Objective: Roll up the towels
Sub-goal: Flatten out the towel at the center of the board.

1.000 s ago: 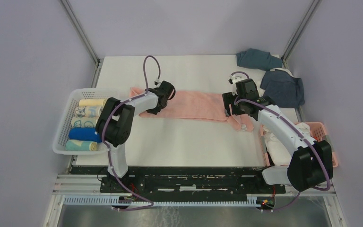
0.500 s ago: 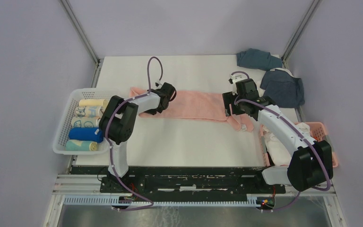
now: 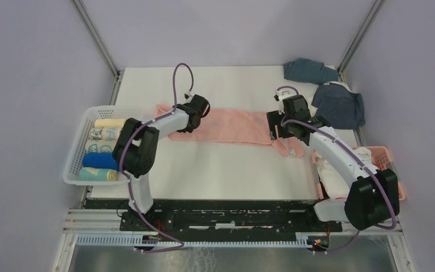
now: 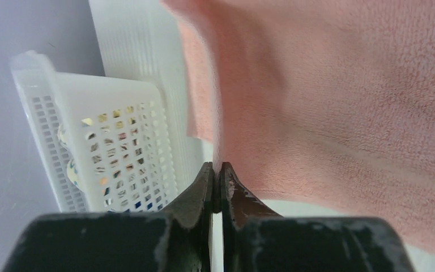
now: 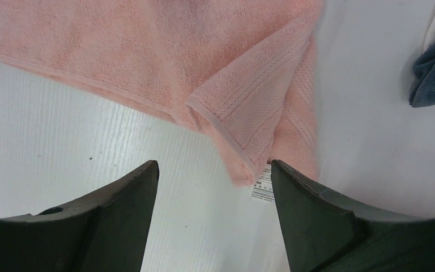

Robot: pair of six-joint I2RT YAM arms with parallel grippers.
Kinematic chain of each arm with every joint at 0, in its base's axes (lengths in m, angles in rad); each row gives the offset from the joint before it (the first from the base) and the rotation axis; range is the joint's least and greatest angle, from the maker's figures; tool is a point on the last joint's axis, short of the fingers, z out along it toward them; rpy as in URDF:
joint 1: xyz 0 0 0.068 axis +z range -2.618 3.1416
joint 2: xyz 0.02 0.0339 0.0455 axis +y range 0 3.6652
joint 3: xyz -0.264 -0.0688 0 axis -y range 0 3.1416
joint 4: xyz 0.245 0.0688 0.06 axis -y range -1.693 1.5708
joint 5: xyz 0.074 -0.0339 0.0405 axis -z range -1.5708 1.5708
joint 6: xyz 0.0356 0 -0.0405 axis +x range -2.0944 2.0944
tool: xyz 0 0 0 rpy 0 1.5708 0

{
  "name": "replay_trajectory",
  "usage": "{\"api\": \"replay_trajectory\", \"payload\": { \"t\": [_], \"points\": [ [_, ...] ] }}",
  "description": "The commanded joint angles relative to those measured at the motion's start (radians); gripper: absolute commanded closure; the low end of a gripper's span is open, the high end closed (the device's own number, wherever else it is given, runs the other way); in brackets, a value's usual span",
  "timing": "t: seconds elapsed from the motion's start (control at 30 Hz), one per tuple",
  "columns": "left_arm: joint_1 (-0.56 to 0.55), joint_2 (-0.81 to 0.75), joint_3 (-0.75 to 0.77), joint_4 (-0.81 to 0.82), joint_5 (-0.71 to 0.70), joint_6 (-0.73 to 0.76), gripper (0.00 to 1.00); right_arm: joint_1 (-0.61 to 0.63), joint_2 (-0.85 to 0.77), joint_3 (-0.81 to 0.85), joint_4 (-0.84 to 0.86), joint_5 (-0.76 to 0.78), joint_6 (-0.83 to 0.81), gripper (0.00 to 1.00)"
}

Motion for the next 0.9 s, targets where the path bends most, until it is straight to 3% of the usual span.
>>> {"api": "replay_trajectory", "payload": {
  "t": [0.0,0.27,0.67,0.87],
  "points": [
    [0.018,-0.166,0.067,-0.004,0.008,0.005,0.97,0.014,0.003,0.049,0.018,-0.01,-0.013,0.19],
    [0.139,-0.316,0.064,0.001,0.225,-0.066,0.97,0.016,0.029,0.018,-0.039,0.143,0.068,0.25],
    [0.23,-0.35,0.106,0.021,0.412,-0.105,0.97,0.015,0.03,-0.147,-0.029,0.195,0.274,0.6],
    [0.233,-0.346,0.1,0.024,0.439,-0.115,0.97,0.012,0.016,-0.239,0.028,0.21,0.406,0.66]
  ]
}}
